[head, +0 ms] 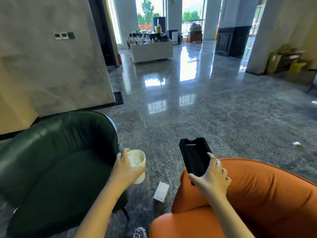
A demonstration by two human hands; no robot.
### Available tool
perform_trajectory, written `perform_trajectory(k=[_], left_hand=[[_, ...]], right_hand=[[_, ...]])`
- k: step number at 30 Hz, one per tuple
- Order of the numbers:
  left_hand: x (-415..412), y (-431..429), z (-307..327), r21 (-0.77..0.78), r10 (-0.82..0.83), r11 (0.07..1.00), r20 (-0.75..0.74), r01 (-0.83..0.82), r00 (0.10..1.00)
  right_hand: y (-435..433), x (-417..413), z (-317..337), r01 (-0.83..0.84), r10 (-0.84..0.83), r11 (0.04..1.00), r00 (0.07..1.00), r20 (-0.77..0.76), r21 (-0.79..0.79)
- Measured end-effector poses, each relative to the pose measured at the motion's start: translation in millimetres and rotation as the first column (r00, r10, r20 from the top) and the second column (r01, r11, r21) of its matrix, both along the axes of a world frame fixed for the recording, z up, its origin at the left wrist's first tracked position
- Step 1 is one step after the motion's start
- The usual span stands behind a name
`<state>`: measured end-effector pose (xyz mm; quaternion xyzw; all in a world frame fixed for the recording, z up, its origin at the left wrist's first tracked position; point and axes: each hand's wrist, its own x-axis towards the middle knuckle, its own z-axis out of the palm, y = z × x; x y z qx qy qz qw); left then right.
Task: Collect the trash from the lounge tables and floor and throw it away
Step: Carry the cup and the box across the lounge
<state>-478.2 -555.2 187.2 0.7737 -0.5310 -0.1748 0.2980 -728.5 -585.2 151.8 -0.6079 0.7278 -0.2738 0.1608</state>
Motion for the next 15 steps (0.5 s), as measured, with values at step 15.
perform_trajectory(k=[15], left_hand=[[99.6, -269.5, -25.1, -0.068, -0.182, 0.981, -0.013, 0.181, 0.983]], right_hand=[[-217.5, 109.5, -28.3, 0.192, -0.191, 0.981, 0.981, -0.028, 0.028]])
